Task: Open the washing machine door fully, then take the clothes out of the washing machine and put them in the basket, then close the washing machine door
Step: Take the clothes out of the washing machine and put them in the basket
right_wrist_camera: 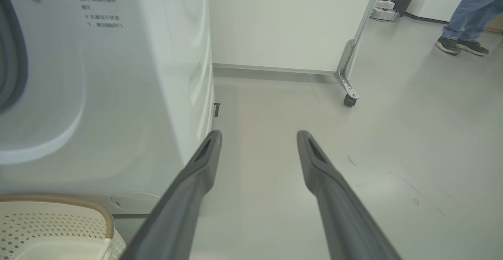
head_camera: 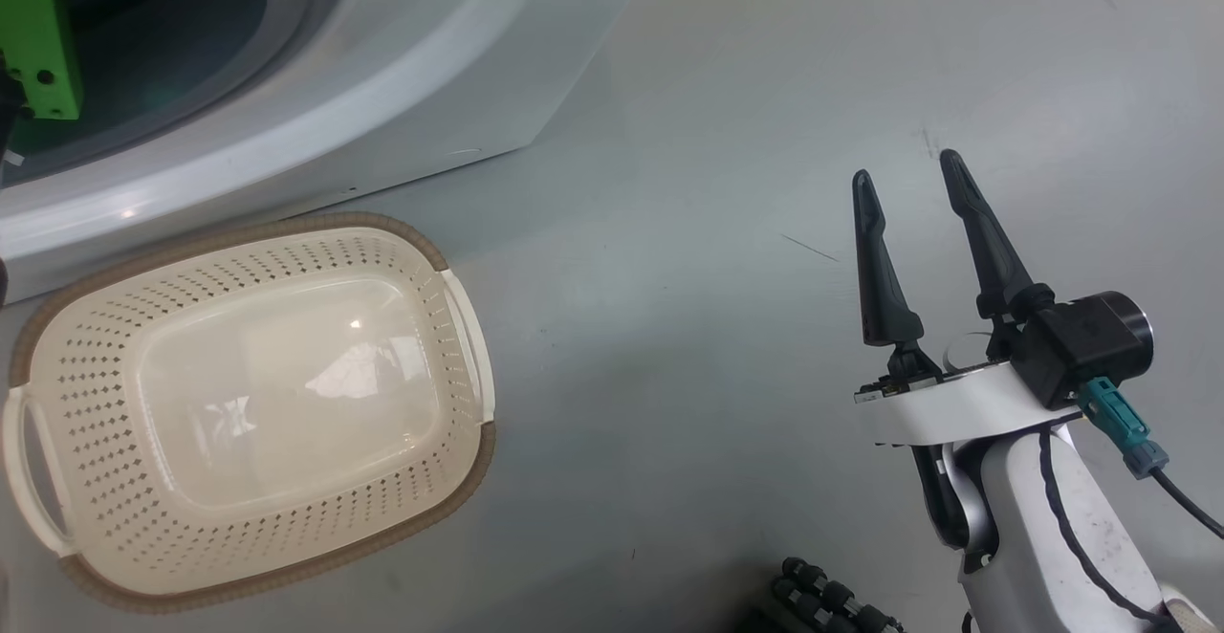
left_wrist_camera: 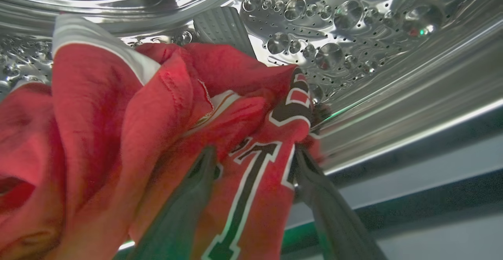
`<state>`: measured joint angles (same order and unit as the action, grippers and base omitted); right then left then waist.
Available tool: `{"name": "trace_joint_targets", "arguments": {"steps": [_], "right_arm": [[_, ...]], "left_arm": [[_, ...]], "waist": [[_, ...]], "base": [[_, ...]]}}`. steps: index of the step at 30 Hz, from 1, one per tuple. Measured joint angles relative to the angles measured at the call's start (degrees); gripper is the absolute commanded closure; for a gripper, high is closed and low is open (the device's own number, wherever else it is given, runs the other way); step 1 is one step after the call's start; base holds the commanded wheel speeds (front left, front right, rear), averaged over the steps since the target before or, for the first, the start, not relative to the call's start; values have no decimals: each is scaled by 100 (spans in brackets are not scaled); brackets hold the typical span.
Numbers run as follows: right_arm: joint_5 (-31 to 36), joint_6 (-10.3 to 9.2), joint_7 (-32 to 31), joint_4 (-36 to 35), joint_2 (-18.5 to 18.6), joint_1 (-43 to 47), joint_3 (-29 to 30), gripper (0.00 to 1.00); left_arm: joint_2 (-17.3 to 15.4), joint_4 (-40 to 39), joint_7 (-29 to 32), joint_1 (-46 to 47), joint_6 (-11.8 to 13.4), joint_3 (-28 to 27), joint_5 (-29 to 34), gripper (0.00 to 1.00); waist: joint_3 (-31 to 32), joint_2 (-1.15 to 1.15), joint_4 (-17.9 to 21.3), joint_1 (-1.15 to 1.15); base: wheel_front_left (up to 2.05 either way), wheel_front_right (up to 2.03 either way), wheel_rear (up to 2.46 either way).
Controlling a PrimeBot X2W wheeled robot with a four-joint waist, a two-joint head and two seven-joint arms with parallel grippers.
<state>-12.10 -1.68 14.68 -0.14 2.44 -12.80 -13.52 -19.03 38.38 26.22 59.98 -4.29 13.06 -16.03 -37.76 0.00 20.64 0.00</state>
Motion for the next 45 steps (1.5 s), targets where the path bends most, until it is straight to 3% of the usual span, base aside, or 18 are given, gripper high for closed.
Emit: {"name": "trace_joint_targets", "arguments": {"steps": [4, 5, 6, 8, 23, 45], "right_arm": [[0, -9, 0, 1, 0, -3, -30, 0], [0, -10, 0, 4, 0, -6, -34, 0], [0, -10, 0, 9, 0, -13, -37, 0], [0, -33, 0, 14, 0, -31, -42, 0], [23, -100, 0, 18, 4, -120, 97, 0], [331, -88, 0, 45, 60, -131, 368, 0]], "left_arm": [[13, 97, -29, 107, 56, 0, 44, 0], [13, 121, -52, 131, 56, 2, 51, 16], [15, 152, -57, 151, 56, 2, 51, 55], [32, 213, -60, 175, 88, 2, 51, 100], [294, 381, -614, 290, 97, -7, 34, 100], [898, -1, -2719, -318, 156, -256, -260, 100]], "waist": [[-24, 0, -15, 0], [-29, 0, -20, 0], [-35, 0, -26, 0], [-44, 0, -40, 0], [-62, 0, -261, 0], [168, 0, -895, 0]], "base": [[0, 0, 0], [0, 0, 0], [0, 0, 0], [0, 0, 0], [0, 0, 0], [0, 0, 0]]}}
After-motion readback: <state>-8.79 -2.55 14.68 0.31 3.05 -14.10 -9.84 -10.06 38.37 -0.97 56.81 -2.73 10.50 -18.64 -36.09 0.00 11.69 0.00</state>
